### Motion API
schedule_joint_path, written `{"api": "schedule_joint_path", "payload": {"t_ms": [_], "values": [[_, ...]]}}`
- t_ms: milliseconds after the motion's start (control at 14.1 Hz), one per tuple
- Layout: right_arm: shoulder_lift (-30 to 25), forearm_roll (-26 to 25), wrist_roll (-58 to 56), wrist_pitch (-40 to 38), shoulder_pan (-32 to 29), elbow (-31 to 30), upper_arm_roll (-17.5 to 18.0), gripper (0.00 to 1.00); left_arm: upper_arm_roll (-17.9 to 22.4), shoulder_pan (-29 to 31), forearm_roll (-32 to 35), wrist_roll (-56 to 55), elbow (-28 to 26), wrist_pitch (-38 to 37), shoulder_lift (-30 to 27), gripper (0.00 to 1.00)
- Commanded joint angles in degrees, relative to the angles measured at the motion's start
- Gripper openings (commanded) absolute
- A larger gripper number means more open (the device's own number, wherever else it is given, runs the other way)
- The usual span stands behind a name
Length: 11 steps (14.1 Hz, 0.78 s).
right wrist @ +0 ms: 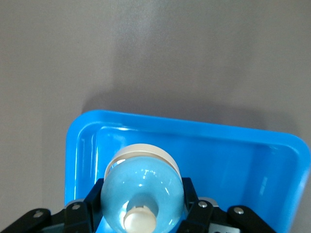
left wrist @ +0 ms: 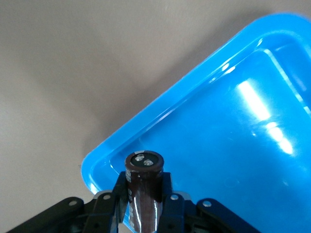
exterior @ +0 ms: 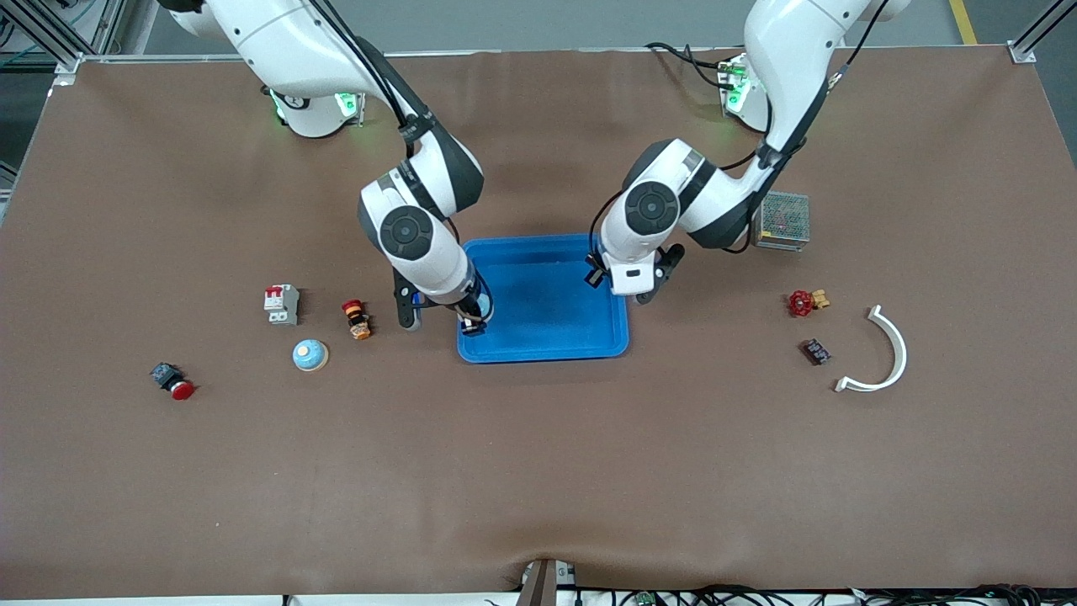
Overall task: Place electrolytic capacitor and blue bell in tray
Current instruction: 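Carry the bell and capacitor over the blue tray with both grippers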
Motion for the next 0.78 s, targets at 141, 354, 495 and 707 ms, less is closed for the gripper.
{"api": "schedule_joint_path", "payload": {"t_ms": [141,354,495,707], "values": [[4.9,-2.1,1.7,1.0,0.0,3.9,-0.8,0.0,0.4,-1.1,1.1,-1.6,3.2,-0.7,4.3,0.0],[6.1,-2.5,1.7,1.0,0.2,4.8,-0.7,0.0,0.4,-1.4,1.2,-1.6,4.4,-0.4,6.1,0.0],[6.3,-2.4,1.8,0.8,0.2,5.6,-0.7,0.0,0.5,-1.4,1.1,-1.6,5.2,-0.4,7.1,0.03],[7.9,-2.4,1.9,0.8,0.3,7.5,-0.7,0.0,0.6,-1.4,1.2,-1.9,5.4,-0.3,8.2,0.15]]}}
